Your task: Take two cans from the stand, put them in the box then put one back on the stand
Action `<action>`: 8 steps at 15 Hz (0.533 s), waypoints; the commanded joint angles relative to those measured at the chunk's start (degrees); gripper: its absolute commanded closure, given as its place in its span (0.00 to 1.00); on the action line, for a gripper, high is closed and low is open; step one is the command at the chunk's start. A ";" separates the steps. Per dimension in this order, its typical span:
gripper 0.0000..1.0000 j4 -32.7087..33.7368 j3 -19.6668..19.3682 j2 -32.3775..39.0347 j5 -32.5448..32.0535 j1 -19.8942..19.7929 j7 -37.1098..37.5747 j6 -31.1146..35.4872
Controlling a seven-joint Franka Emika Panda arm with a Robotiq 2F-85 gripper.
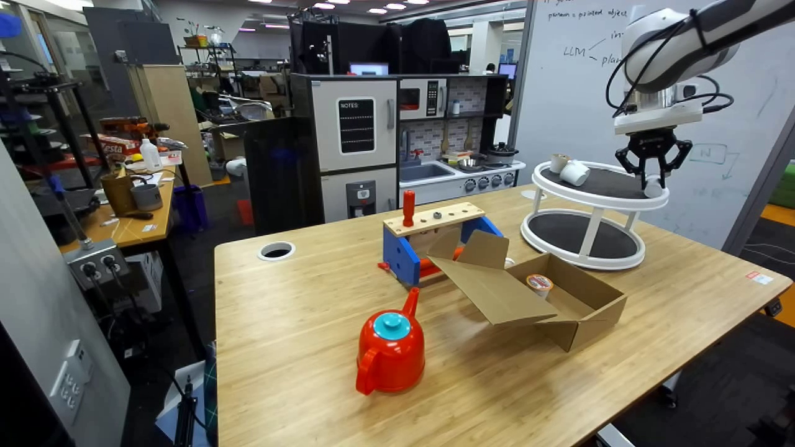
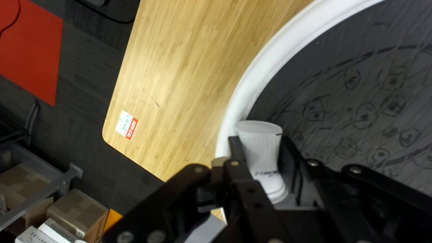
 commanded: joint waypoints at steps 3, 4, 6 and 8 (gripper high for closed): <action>0.93 0.57 0.89 -0.71 -0.02 0.22 -0.91 -0.56; 0.93 0.58 1.05 -0.94 -0.15 0.37 -1.15 -0.32; 0.93 0.76 1.39 -1.62 -0.35 0.68 -1.45 0.09; 0.93 0.50 1.45 -2.66 -2.35 1.32 -1.29 1.15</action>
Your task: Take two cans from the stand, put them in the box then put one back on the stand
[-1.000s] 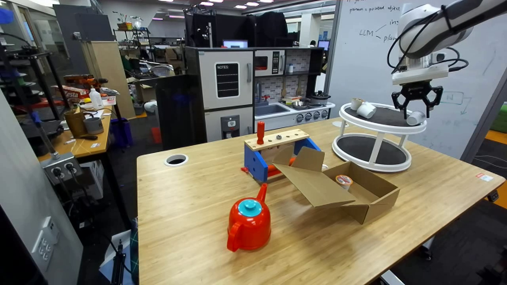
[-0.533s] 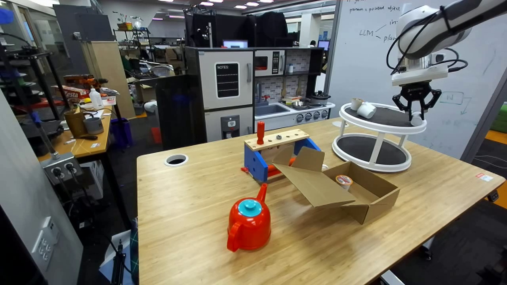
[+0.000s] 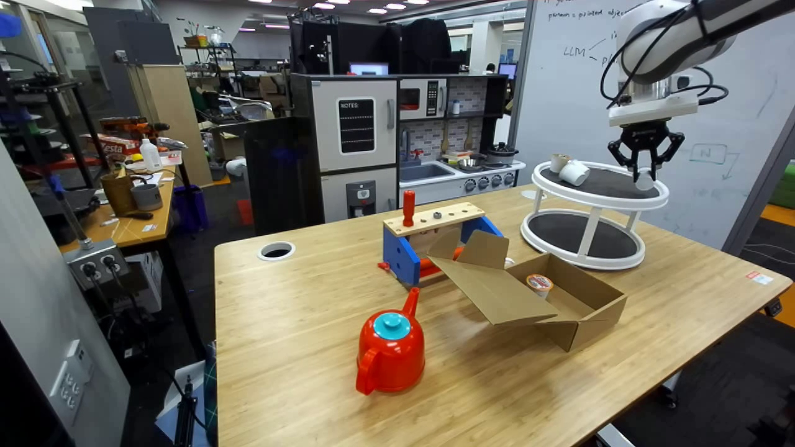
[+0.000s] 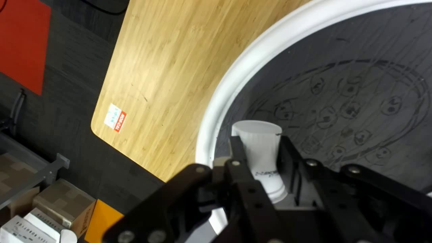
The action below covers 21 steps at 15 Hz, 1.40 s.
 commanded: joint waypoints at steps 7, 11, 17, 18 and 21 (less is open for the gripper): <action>0.93 -4.91 1.56 -8.96 -10.31 1.84 -7.35 4.67; 0.93 -10.47 4.11 -15.97 -8.29 1.90 -14.04 7.12; 0.93 -19.58 7.65 -24.99 -2.42 2.29 -25.76 8.16; 0.93 -20.92 7.90 -26.22 -0.31 2.46 -29.32 7.84; 0.93 -23.94 8.37 -29.23 5.14 3.09 -38.84 6.33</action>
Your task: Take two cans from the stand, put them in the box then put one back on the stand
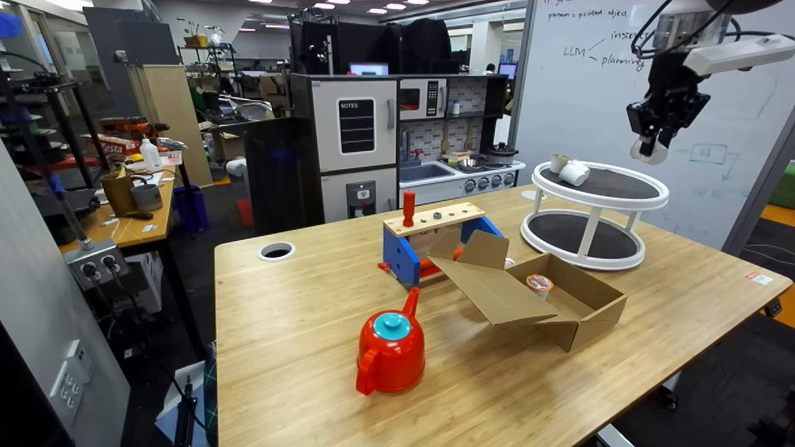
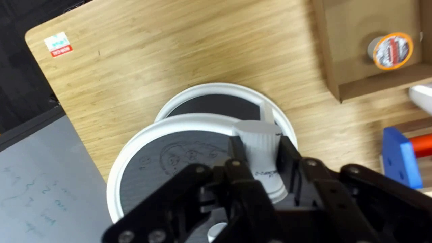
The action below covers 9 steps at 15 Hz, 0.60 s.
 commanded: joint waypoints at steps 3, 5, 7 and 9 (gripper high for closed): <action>0.93 -6.03 0.86 -5.77 7.24 0.76 -16.80 0.04; 0.93 -7.62 1.67 -6.69 6.62 1.17 -18.97 1.74; 0.93 -9.15 2.72 -6.87 5.76 1.43 -17.41 6.49; 0.93 -10.39 3.45 -6.19 6.42 1.60 -15.79 12.59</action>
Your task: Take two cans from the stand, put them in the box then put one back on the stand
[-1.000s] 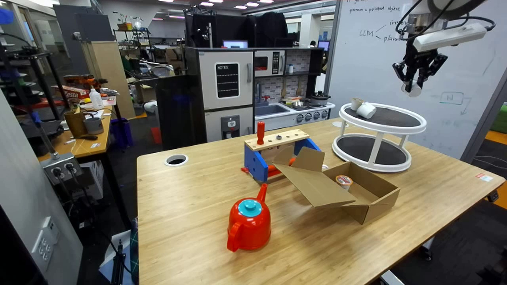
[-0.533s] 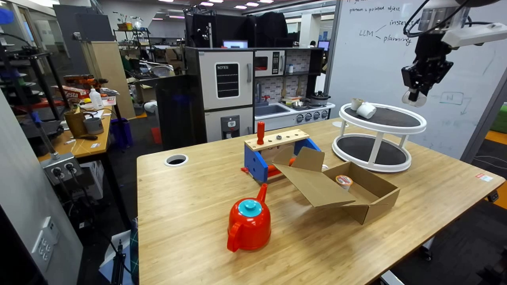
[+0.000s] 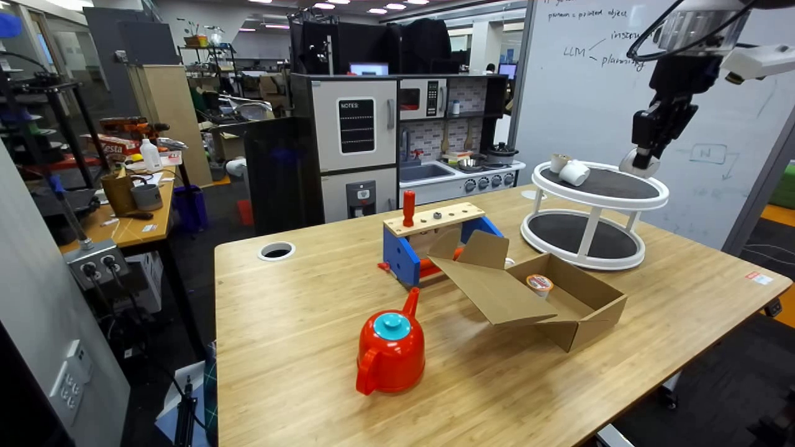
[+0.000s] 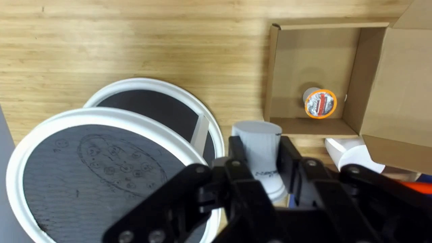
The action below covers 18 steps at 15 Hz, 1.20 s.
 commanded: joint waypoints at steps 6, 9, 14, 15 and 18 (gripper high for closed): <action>0.93 -8.18 2.73 1.34 -2.25 -1.15 6.77 26.74; 0.93 -9.93 3.23 2.19 -3.30 -1.69 10.39 31.48; 0.93 -11.26 6.38 3.06 -12.30 -5.35 24.67 39.70; 0.93 -11.34 7.06 3.12 -14.62 -6.35 27.46 40.52; 0.93 -11.33 6.56 2.95 -17.42 -6.16 32.02 40.66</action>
